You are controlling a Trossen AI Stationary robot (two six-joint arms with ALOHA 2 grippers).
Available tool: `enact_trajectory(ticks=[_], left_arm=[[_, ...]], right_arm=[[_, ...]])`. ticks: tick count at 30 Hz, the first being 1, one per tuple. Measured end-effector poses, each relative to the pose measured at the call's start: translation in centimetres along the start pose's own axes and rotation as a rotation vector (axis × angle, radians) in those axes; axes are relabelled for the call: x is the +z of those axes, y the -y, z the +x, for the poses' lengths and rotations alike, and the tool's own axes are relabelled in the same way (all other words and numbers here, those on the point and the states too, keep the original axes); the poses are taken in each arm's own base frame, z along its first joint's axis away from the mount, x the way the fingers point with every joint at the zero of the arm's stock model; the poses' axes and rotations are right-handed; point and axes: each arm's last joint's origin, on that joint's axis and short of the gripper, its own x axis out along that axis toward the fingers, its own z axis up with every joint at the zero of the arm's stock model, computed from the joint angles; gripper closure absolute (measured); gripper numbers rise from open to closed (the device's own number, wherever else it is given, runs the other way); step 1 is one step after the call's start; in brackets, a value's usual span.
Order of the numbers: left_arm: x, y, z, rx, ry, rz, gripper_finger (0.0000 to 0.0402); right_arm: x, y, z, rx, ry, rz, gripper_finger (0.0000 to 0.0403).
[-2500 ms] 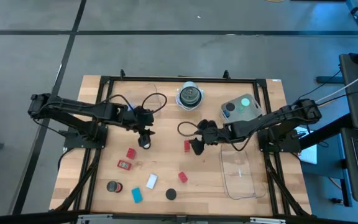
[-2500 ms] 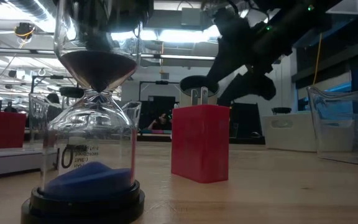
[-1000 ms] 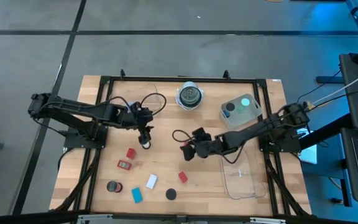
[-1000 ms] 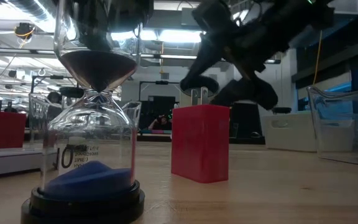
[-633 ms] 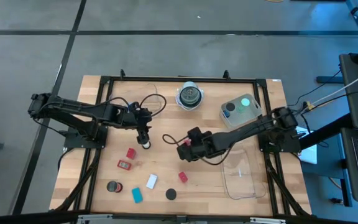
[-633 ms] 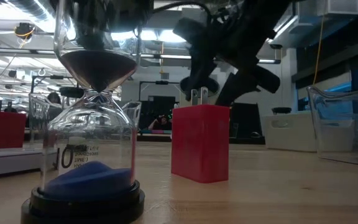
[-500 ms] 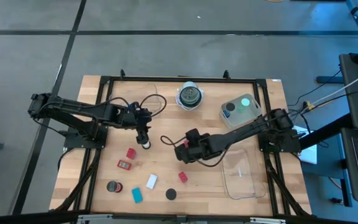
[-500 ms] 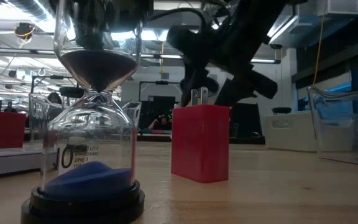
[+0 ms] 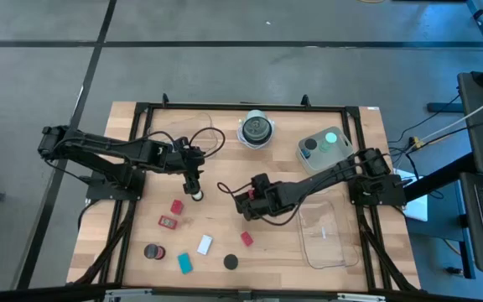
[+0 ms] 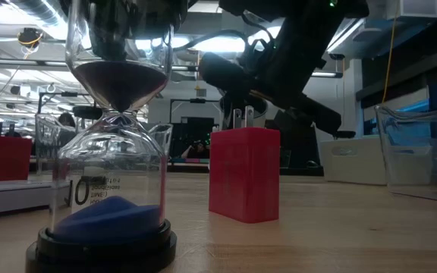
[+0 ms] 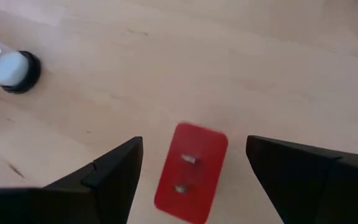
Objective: Pick & Place Office items
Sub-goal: Move the top right red charger adapter to the top middle of the table
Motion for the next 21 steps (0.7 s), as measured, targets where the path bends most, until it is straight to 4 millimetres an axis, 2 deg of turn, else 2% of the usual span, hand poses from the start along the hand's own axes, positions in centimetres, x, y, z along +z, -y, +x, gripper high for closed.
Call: enact_trajectory(ticks=[15,21], left_arm=[[0.0,0.0,0.0,0.000,0.000,0.026,0.0208],[0.0,0.0,0.0,0.000,0.000,0.026,0.0208]], right_arm=[[-1.0,0.2,1.4,-0.032,-0.030,-0.016,0.0113],[-1.0,0.2,1.4,-0.032,-0.030,-0.055,0.0144]])
